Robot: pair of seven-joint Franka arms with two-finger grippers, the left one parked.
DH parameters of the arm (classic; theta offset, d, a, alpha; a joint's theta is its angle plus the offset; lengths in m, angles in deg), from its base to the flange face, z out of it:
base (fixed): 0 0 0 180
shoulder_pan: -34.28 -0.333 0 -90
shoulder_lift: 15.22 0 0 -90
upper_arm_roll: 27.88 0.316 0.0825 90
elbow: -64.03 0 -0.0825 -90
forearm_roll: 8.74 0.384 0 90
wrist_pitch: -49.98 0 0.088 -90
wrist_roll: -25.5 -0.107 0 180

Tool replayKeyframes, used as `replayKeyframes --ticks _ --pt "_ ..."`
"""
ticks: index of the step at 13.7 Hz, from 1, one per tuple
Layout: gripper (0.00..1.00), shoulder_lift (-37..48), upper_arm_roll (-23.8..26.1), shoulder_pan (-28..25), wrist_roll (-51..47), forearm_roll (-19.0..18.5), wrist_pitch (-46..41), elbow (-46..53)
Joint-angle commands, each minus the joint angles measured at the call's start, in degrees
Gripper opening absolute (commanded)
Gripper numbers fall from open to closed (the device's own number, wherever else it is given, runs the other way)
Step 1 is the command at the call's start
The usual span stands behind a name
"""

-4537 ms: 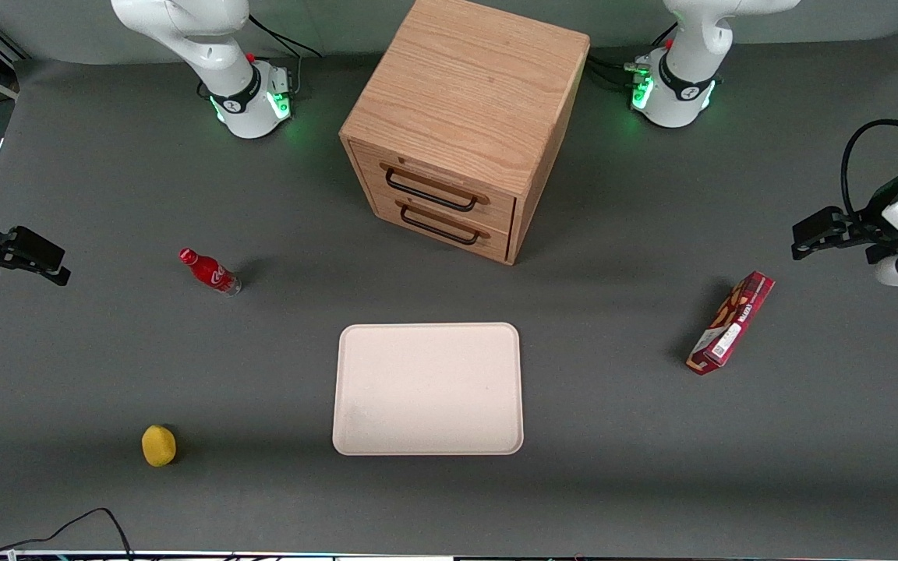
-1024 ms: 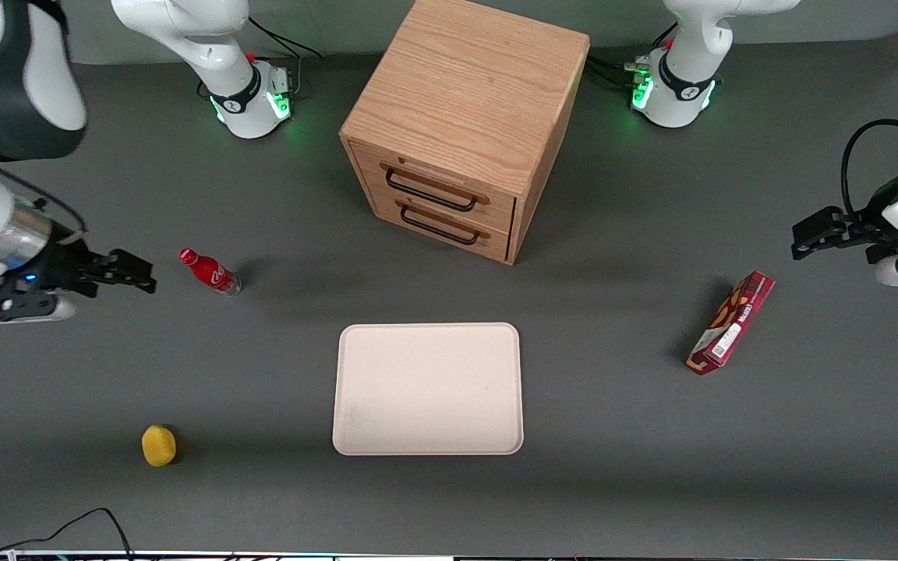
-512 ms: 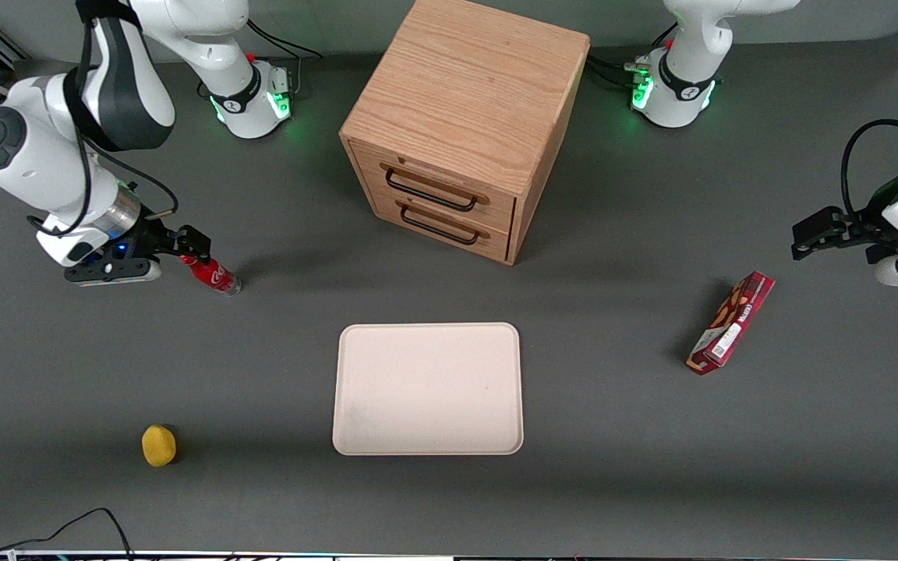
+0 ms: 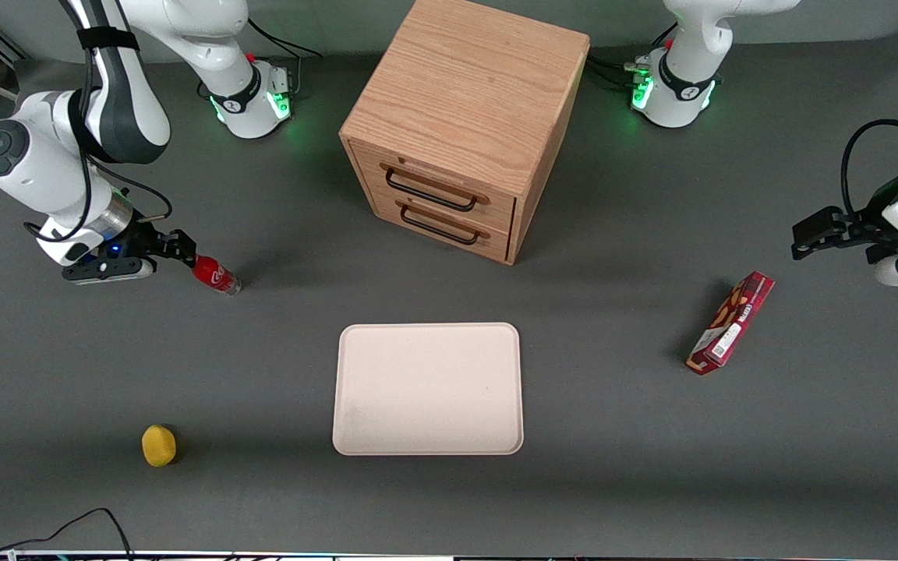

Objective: Place coke bottle on tray
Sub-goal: 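Move the open right gripper down over the red Coca-Cola bottle, then close the right gripper around the bottle's cap end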

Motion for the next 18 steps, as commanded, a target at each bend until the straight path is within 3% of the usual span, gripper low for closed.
replayKeyframes --ticks 1,6,8,14,18 --pt "0.69 2.42 0.23 0.13 2.07 3.16 3.70 -4.43" --pt "0.64 2.42 0.40 0.13 1.98 3.25 7.58 -7.34" --pt "0.54 2.59 0.49 0.13 1.98 3.60 8.20 -8.04" --pt "0.01 3.12 0.49 0.22 2.07 4.04 8.29 -8.84" --pt "0.00 2.60 3.46 -0.40 -0.29 4.13 5.75 -3.76"
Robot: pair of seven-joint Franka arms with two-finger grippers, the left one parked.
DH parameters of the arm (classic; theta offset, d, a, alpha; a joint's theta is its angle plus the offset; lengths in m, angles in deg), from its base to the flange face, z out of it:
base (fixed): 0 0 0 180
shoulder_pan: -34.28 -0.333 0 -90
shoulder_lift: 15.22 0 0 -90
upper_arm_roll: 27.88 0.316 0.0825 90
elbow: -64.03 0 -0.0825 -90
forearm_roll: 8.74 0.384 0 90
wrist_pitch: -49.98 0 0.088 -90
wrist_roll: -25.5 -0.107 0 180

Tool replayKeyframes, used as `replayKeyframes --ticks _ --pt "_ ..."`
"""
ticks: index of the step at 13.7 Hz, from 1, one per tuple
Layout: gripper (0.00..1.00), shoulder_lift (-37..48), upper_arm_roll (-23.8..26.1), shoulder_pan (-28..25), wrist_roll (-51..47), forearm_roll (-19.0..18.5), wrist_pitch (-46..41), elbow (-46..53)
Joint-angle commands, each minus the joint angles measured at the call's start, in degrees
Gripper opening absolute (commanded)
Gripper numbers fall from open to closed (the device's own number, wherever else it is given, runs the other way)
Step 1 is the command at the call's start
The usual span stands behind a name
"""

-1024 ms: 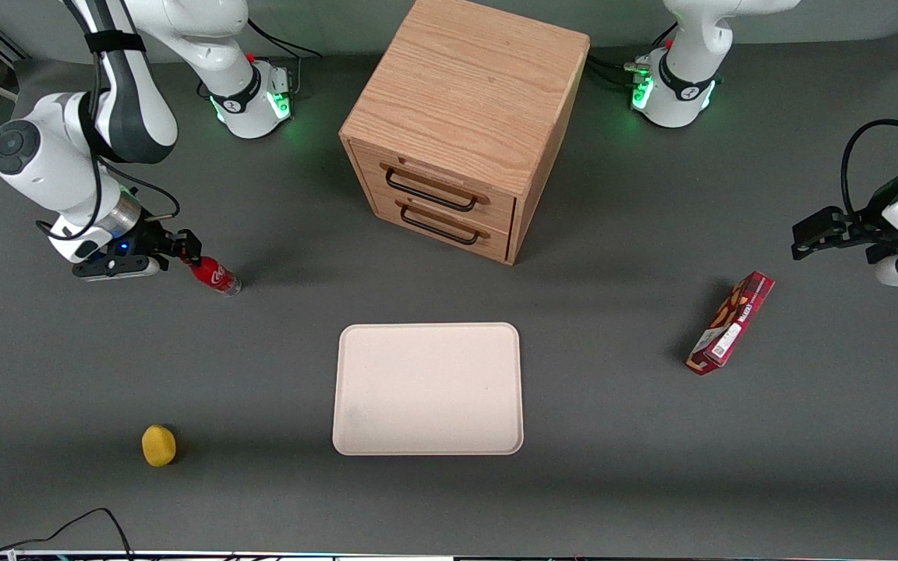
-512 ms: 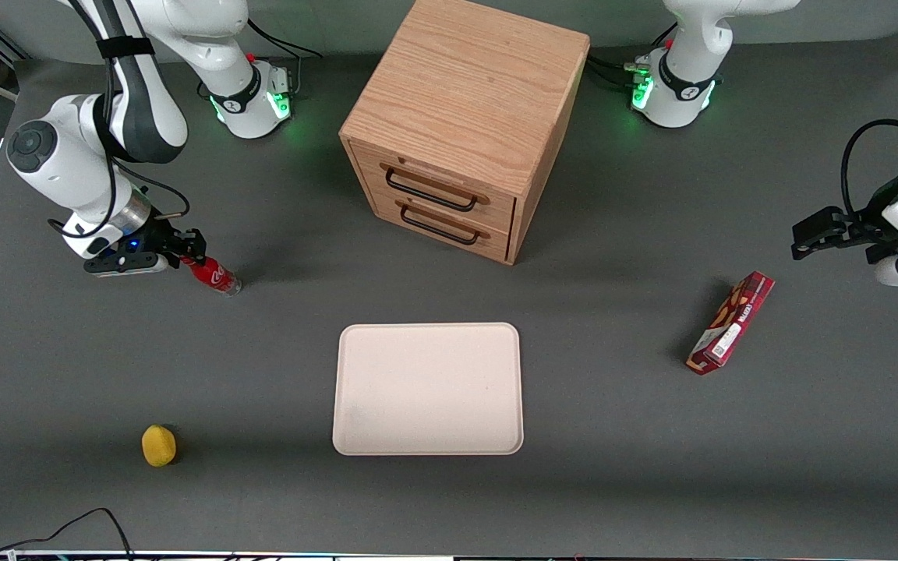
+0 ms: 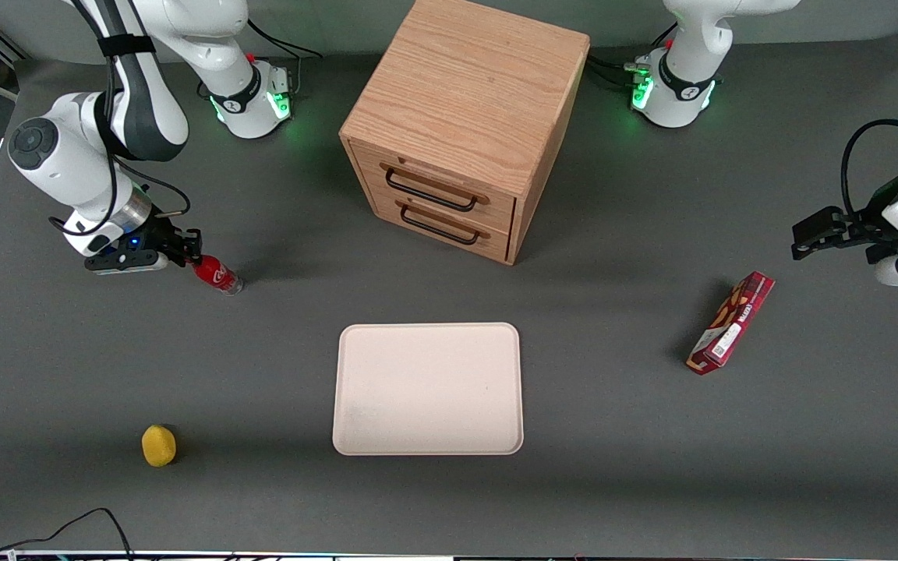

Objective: Place coke bottle on tray
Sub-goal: 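Close the right gripper around the bottle's cap end, then carry the bottle with the right gripper onto the cream tray's edge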

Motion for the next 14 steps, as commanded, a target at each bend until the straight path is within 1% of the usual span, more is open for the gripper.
replayKeyframes --ticks 1,3,5,7,9,11,12,13,14 --pt "0.00 0.79 4.08 -0.31 -2.88 1.94 -3.64 5.79" --pt "0.00 -2.27 6.71 -0.31 -6.32 1.94 -7.95 13.43" --pt "0.00 -8.50 8.04 -0.40 -9.83 1.86 -13.56 24.40" --pt "0.00 -14.48 9.36 -0.57 -10.54 1.86 -19.28 35.56" --pt "0.00 -20.28 9.36 -4.24 -16.93 0.46 -23.16 44.54" --pt "0.00 -25.12 9.36 -8.02 -23.70 -5.06 -23.70 50.27" --pt "0.00 -27.84 9.28 -10.22 -27.12 -7.00 -23.70 53.43" --pt "0.00 -31.17 9.19 -11.81 -29.33 -8.33 -23.70 57.03" --pt "0.00 -33.99 9.10 -12.52 -30.14 -8.69 -23.70 60.02"
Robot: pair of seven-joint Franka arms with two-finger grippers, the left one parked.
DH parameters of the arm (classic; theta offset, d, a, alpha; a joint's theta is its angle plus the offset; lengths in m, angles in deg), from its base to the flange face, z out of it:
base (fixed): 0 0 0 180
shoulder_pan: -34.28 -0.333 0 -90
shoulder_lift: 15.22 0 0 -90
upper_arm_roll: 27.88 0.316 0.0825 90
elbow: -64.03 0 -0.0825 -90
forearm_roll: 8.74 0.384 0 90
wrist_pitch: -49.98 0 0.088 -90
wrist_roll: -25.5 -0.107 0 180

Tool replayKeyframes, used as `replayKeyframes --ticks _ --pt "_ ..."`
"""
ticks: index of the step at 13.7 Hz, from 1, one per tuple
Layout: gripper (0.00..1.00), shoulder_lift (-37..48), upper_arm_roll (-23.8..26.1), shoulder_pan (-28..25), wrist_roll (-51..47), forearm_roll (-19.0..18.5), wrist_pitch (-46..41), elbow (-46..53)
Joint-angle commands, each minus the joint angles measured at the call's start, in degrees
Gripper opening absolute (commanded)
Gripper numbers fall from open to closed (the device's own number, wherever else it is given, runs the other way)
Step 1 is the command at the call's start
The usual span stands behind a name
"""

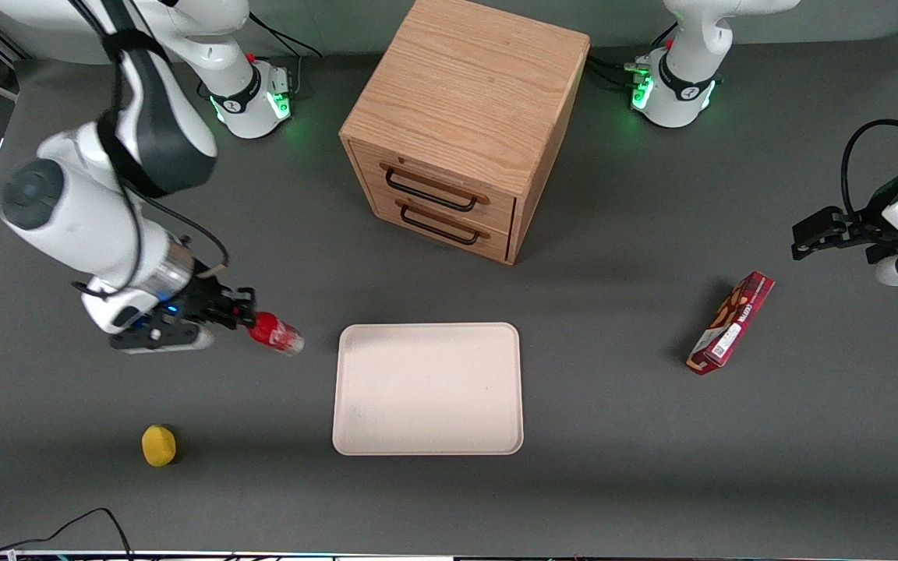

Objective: Place coke bottle on tray
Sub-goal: 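Carry the bottle with the right gripper onto the cream tray's edge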

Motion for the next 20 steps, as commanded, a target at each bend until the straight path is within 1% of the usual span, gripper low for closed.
replayKeyframes --ticks 1,3,4,5,6,8,10,14,19,20 --pt "0.00 -10.33 -0.57 -3.20 -4.60 -2.40 -2.36 13.11" --pt "0.00 -15.87 -1.19 -5.22 -6.27 -2.57 -2.27 17.77" --pt "0.00 -18.16 -1.97 -6.63 -7.67 -3.53 -2.10 20.14" --pt "0.00 -19.92 -3.03 -8.47 -8.64 -5.45 -1.92 22.08" --pt "0.00 -21.51 -3.99 -9.88 -9.43 -6.26 -1.66 23.75" --pt "0.00 -24.15 -6.89 -13.30 -10.67 -6.35 -1.66 27.53" --pt "0.00 -24.77 -10.23 -15.86 -10.67 -6.26 -1.05 28.08" --pt "0.00 -26.70 -10.77 -15.87 -10.93 -6.26 3.26 27.99" --pt "0.00 -26.88 -10.77 -15.87 -11.90 -5.91 3.62 27.90" --pt "0.50 -26.88 -10.77 -15.87 -11.99 -5.91 3.62 27.90"
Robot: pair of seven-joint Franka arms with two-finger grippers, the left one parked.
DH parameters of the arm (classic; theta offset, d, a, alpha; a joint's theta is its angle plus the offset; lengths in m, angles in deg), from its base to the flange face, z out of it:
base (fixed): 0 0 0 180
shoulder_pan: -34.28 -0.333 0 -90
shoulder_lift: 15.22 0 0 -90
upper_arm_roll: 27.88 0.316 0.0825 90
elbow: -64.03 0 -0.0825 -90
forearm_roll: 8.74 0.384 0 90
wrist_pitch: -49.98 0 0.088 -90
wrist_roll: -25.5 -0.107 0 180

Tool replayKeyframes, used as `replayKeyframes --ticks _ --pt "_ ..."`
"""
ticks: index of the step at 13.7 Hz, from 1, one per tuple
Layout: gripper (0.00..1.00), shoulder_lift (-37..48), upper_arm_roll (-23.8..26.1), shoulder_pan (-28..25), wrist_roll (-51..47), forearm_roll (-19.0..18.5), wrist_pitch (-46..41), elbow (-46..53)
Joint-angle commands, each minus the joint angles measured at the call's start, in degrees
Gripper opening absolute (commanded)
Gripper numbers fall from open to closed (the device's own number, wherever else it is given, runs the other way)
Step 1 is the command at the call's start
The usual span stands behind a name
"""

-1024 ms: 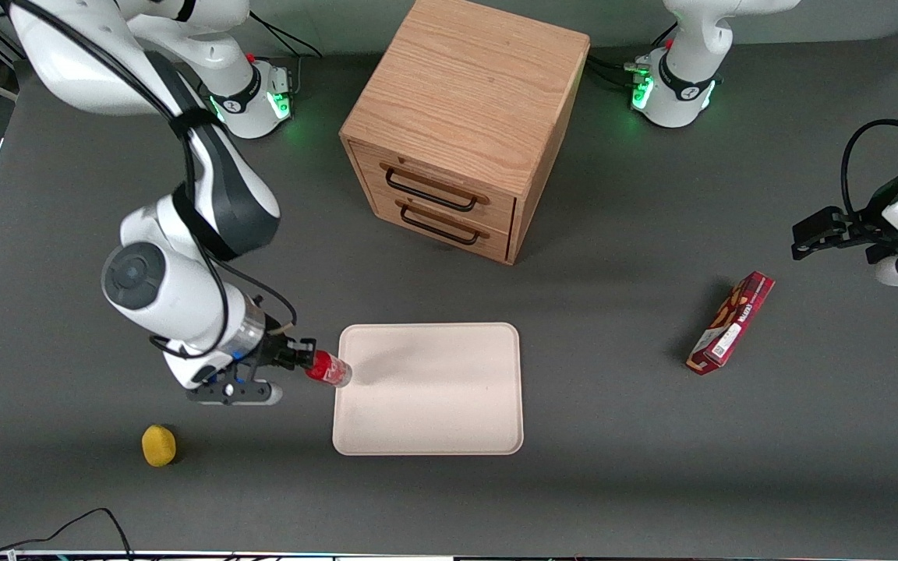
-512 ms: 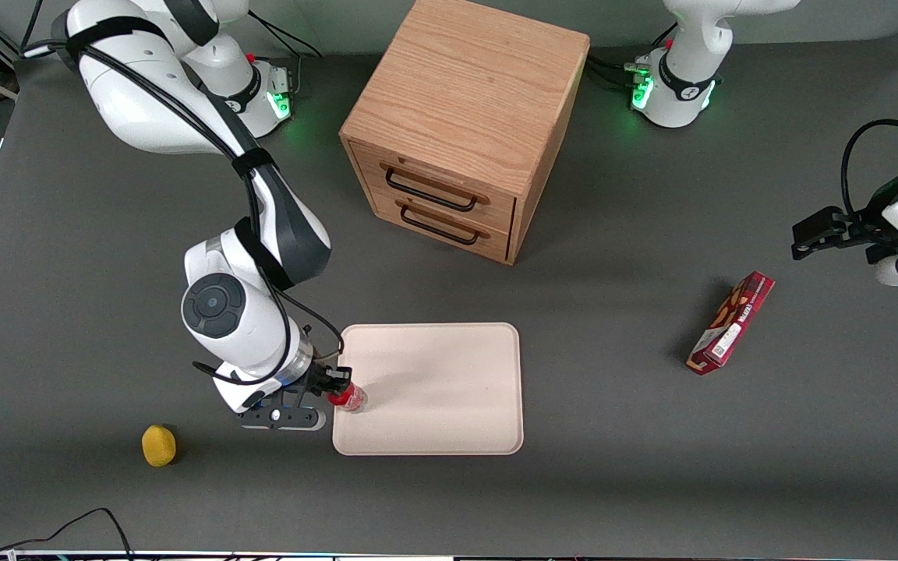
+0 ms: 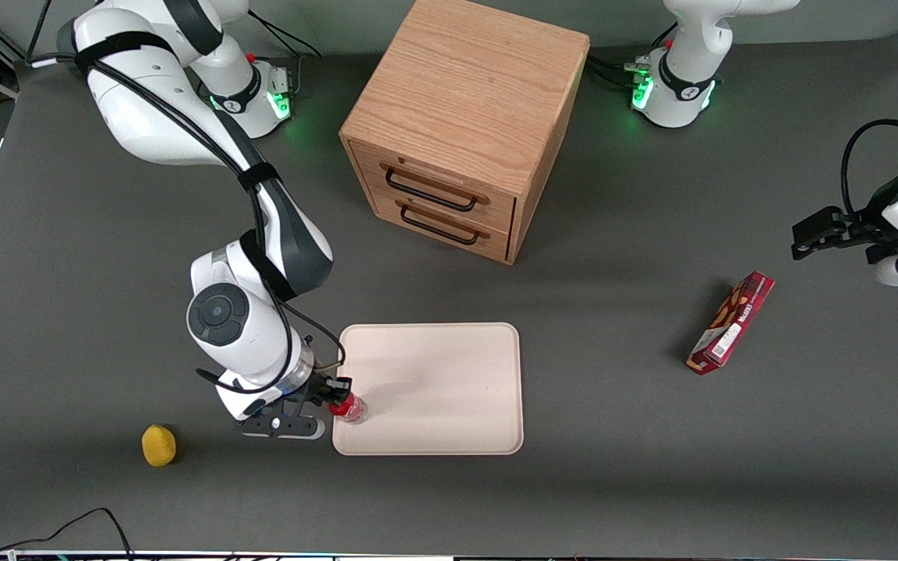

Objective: Place coke bottle on tray
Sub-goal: 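Carry the bottle with the right gripper onto the cream tray's edge, then open the right gripper to release the bottle on the tray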

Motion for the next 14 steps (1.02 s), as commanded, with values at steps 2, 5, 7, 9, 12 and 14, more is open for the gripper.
replayKeyframes --ticks 2,5,7,9,12,14 --pt "1.00 -1.24 -0.21 -0.61 -2.17 -1.03 -0.07 2.71" --pt "1.00 -0.89 -0.30 -0.61 -1.38 -1.56 -0.25 2.89" --pt "1.00 0.69 -0.39 -0.61 -1.12 -1.82 -1.91 2.89" --pt "1.00 3.84 -0.22 -0.61 -1.12 -4.45 -6.38 2.89" --pt "1.00 8.94 -0.04 0.62 -0.16 -4.46 -11.31 2.71" --pt "1.00 11.67 0.48 3.07 0.64 -4.11 -14.39 2.45"
